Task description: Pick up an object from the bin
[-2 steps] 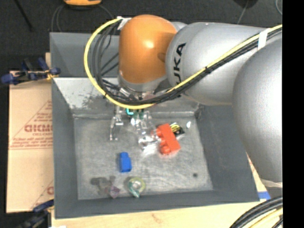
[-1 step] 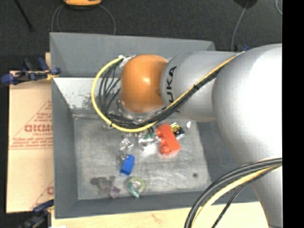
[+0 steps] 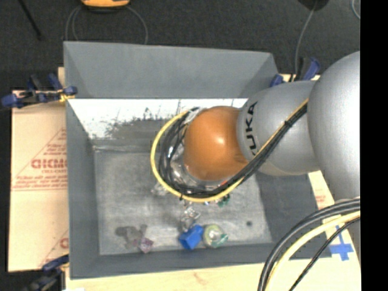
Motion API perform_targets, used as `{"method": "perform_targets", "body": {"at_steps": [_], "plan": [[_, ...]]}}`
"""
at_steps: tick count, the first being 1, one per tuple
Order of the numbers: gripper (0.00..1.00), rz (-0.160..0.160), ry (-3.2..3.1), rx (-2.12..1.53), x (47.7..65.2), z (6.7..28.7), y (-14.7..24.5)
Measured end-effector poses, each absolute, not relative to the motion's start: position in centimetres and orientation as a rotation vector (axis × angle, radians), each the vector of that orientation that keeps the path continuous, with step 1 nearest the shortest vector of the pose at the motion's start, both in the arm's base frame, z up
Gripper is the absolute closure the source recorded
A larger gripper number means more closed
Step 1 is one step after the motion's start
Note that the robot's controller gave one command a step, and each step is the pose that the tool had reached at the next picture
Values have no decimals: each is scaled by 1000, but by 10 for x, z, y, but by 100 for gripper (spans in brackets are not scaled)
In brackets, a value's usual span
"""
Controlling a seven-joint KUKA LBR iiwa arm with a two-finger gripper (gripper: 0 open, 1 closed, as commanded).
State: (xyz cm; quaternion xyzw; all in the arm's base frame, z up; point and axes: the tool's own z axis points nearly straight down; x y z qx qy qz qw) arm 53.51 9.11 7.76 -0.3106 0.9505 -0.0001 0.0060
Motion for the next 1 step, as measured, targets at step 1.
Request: {"method": "perform_targets", "body": {"at_steps": [1], "plan": [[0, -3, 3030, -814, 498, 131, 18]]}}
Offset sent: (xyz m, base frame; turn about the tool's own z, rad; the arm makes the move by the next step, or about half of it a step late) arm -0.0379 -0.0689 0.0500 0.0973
